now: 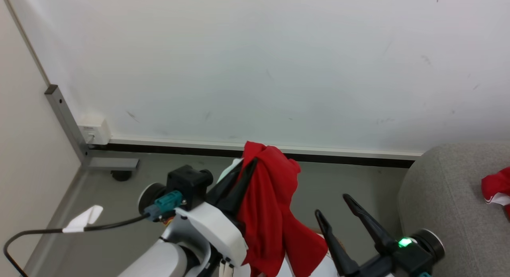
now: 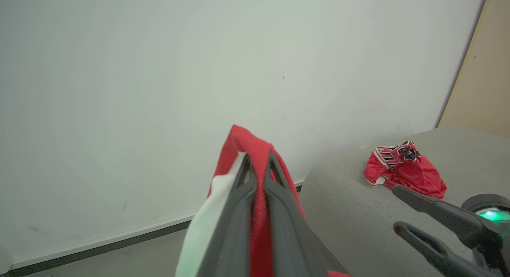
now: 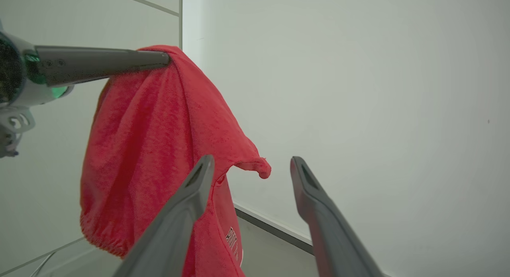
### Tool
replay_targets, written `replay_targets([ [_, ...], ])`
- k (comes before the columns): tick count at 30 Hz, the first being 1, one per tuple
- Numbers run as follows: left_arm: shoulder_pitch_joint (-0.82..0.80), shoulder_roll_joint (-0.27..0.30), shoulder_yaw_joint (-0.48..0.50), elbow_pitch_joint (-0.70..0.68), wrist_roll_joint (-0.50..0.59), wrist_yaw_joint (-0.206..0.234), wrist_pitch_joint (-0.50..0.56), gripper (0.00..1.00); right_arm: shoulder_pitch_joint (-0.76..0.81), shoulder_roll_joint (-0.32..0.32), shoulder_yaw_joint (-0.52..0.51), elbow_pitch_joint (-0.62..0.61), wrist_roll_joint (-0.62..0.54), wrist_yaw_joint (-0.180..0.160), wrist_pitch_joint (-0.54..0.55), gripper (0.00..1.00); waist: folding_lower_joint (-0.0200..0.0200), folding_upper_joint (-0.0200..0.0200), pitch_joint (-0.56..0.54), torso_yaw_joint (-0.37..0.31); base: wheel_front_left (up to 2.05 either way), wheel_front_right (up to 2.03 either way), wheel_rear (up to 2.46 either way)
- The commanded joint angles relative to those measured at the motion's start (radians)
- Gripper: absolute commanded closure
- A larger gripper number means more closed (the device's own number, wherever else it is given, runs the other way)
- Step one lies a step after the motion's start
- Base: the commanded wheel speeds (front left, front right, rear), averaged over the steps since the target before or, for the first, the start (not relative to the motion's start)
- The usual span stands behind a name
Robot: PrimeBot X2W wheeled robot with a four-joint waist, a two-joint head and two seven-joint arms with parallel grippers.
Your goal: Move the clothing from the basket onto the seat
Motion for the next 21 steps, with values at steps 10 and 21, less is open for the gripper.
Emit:
replay_targets([
  [10, 0.013, -0.029, -0.077, -0.012, 0.009, -0.037, 0.032, 1.00, -0.246, -0.015, 0.262, 0.193, 0.065, -0.002, 0.016, 0.00, 0.0000, -0.0001, 0.014, -0.006, 0.00, 0.00, 0.00],
  [21, 0.011, -0.064, -0.111, 0.026, -0.001, -0.057, 0.012, 1.00, -0.356, 0.036, 0.349, 0.397, 0.154, -0.002, 0.000, 1.00, 0.0000, -0.0001, 0.016, 0.019, 0.00, 0.00, 0.00],
])
